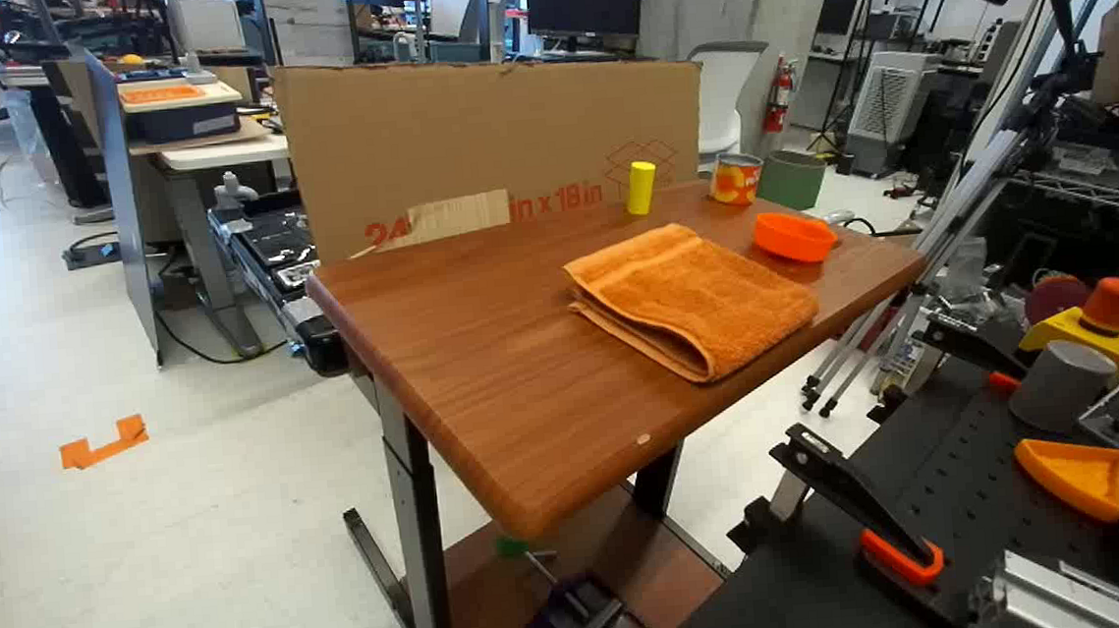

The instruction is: Slide the orange towel forward

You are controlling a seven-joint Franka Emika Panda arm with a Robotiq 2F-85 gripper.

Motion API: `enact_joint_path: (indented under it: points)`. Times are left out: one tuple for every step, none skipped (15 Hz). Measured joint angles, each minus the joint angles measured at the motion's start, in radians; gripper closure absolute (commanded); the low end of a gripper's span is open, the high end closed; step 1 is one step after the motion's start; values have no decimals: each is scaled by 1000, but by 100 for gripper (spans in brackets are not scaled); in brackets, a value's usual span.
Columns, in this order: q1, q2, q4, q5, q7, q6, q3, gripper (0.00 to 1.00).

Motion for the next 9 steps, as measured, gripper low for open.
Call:
enact_joint_path:
  points:
    - [0, 0, 0, 0, 0, 0, 0, 0]
    - [0, 0, 0, 0, 0, 0, 0, 0]
    - [0, 0, 0, 0, 0, 0, 0, 0]
    - [0, 0, 0, 0, 0, 0, 0, 0]
    - [0, 0, 0, 0, 0, 0, 0, 0]
    - [0, 0, 0, 0, 0, 0, 0, 0]
    - [0, 0, 0, 0, 0, 0, 0, 0]
    - [1, 1, 1, 0, -1, -1, 0, 0]
    - [5, 8, 8, 2, -4, -6, 0, 0]
